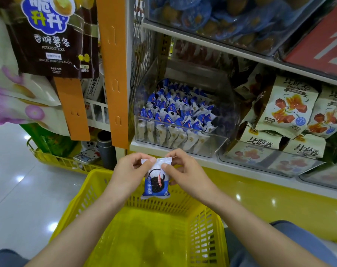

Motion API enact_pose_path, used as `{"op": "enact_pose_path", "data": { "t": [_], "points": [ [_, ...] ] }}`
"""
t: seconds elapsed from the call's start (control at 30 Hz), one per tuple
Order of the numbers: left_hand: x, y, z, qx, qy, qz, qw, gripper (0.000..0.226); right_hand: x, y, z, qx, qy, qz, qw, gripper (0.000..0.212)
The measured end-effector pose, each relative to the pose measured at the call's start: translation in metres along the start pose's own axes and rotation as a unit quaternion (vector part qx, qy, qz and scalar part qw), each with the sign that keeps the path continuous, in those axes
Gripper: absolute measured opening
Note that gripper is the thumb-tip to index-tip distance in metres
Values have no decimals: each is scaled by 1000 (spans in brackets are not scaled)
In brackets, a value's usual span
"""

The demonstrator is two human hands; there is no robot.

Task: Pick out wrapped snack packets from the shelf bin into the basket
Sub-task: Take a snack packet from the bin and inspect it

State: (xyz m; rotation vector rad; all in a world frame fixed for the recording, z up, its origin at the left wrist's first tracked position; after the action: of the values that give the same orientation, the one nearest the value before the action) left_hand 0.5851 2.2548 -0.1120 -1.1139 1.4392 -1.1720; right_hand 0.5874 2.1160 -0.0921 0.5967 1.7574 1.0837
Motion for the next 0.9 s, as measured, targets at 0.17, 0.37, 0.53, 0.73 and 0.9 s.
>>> {"op": "enact_pose_path", "data": {
  "t": [0.17, 0.37, 0.53, 0.73, 0.9],
  "points": [
    [6, -5, -2, 26, 15, 52, 998, 17, -3, 8, -1, -41, -27, -62, 997, 3],
    [4, -5, -2, 34, -17, 54, 998, 12, -8, 27, -12, -114, -114, -252, 954, 5],
    [-2, 7, 1, -56, -38, 8, 998, 26, -30, 33, -18, -160, -199, -170, 952, 2],
    [17, 7, -2, -86, 75, -207, 972, 37, -1, 40, -21, -237, -98, -290, 922, 6],
    [3, -1, -1, -23, -6, -157, 987, 19, 0, 33, -15, -178, -98, -210, 956, 12]
  ]
}}
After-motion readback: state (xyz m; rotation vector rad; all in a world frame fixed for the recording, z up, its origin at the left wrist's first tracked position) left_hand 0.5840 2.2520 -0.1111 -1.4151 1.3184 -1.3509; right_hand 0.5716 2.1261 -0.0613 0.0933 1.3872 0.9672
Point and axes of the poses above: each hand's wrist, its own z-axis towards the middle knuckle, its own x-axis out of the palm, y = z × x, the point moved 7 cm from there along z, towards the middle knuckle, and after that the axes turned 11 degrees about y, right-handed, at the moved point
